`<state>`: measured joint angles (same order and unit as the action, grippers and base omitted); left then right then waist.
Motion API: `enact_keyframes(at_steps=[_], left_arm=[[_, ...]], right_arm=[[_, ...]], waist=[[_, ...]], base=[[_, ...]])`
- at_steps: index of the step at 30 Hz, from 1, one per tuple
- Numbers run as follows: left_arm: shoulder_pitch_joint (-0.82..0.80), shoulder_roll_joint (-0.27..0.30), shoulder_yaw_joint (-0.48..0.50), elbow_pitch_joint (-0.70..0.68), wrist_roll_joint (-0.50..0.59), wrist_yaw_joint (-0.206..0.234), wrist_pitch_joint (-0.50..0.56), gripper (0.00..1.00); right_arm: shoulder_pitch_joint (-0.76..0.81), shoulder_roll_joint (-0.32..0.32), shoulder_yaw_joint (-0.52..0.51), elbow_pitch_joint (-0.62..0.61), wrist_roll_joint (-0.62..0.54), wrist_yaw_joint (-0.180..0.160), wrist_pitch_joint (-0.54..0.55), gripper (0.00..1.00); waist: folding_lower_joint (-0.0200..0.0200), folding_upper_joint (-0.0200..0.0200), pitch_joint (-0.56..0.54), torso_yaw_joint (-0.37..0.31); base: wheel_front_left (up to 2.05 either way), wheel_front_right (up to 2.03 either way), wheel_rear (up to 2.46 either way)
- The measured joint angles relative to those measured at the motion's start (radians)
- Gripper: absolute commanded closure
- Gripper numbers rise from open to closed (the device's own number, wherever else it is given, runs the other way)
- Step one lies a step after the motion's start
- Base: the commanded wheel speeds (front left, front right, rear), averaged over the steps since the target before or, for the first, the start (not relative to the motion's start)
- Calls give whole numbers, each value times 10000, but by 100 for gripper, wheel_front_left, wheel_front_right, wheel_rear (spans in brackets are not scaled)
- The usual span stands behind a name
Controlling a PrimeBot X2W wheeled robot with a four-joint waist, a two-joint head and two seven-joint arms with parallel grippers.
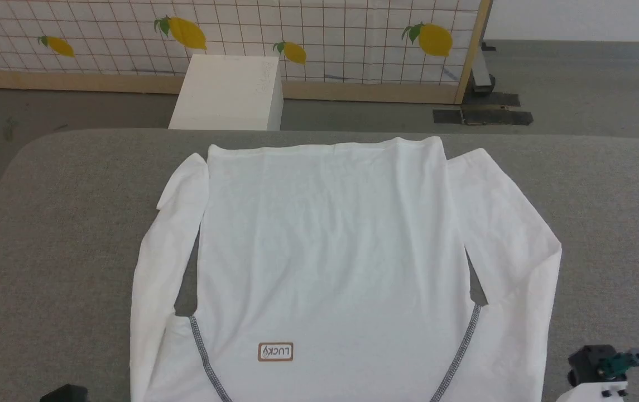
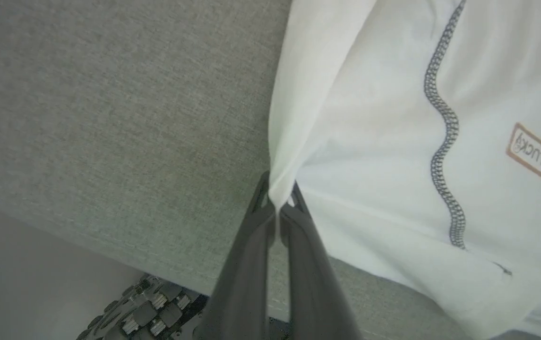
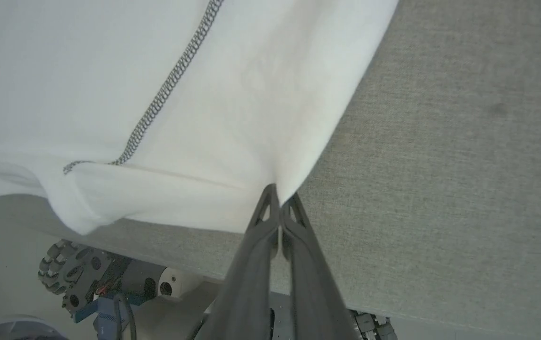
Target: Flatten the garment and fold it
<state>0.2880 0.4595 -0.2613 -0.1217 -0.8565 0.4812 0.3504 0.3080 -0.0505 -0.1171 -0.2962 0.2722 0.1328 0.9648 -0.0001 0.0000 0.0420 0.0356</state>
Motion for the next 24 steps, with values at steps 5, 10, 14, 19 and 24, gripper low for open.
enact_keyframes(at_steps=[5,10,14,19,24], left_arm=[[-524,-384,-19,943,-303,-328,-157,100],[-813,-433,25,1459,-430,-581,-265,0],[-889,-374,286,1436,-449,-564,-309,0],[-890,4,897,520,-418,-278,-627,0],[-1322,428,1651,-303,533,-148,-2447,0]], right_arm=[[-140,6,548,1476,-12,0,-209,100],[-405,4,558,1894,-2,-2,-612,0],[-549,-4,184,1578,107,-6,-915,0],[-676,8,-842,345,506,-6,-1143,0],[-1792,-8,-2234,-393,384,-6,-2220,0]], waist=[[0,0,27,6],[0,0,25,4],[0,0,-14,-20],[1,0,-63,-4],[1,0,56,-70]], base=[[0,0,0],[0,0,0],[0,0,0],[0,0,0],[0,0,0]])
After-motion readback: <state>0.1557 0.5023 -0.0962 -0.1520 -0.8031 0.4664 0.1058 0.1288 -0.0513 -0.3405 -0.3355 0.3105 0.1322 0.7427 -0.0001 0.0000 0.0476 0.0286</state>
